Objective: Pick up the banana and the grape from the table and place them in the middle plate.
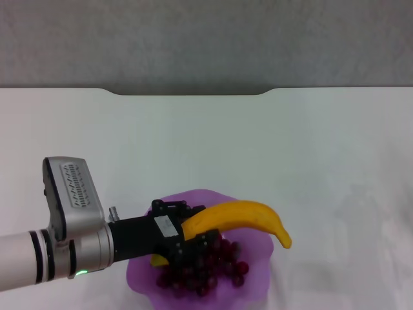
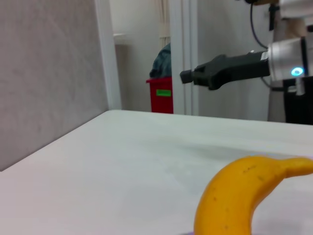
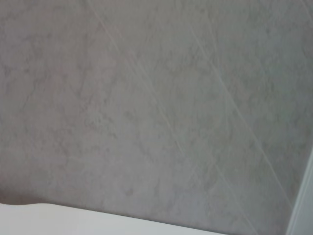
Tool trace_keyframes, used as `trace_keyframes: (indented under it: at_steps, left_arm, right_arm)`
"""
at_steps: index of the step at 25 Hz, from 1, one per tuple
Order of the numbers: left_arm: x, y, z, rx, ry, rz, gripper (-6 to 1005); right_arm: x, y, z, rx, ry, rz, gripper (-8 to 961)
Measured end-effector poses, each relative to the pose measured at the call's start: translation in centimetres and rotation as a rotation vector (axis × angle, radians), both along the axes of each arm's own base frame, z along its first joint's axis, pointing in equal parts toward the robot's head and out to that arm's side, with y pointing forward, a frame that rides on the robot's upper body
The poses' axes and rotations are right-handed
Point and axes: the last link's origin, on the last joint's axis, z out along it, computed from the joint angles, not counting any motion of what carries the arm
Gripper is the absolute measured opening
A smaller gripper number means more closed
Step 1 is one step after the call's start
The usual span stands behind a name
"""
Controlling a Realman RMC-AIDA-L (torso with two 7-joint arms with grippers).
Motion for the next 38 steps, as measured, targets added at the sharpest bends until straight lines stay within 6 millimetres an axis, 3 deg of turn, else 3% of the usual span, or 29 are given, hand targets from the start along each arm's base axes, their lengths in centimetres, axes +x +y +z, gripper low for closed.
trace_keyframes:
  at_steps: [15,21,25,28,32,38]
  left_arm:
    - [-0.3,-0.4,0.0,-0.009,-0.007,0.015,558]
    - [0.2,-0.5,0.3,-0.017,-0.045,-0.005,803]
    - [0.8,-0.7,0.9,-0.016,-0.094,-0.029,862]
    - [1.5,-0.6,1.9,0.009,-0.146,-0.051,877]
    - [2.0,-0.4,4.7,0.133,-0.246,-0.094,878]
    - [0.9,-0.7,8.7,0.370,-0.383,-0.104,872]
  right_arm:
    - [0.2,-0.1,0.0,0.000,-0.002,-0.006,-2]
    - [0.3,-0.2,0.0,-0.001,-0.004,-0.009,-1]
    - [0.3,-0.2,0.0,-0.002,-0.004,-0.010,-1]
    - [0.4,-0.2,0.0,-0.002,-0.004,-0.010,-1]
    - [0.4,-0.2,0.0,-0.002,-0.004,-0.012,-1]
    - [0.4,-0.2,-0.1,-0.002,-0.003,-0.012,-1]
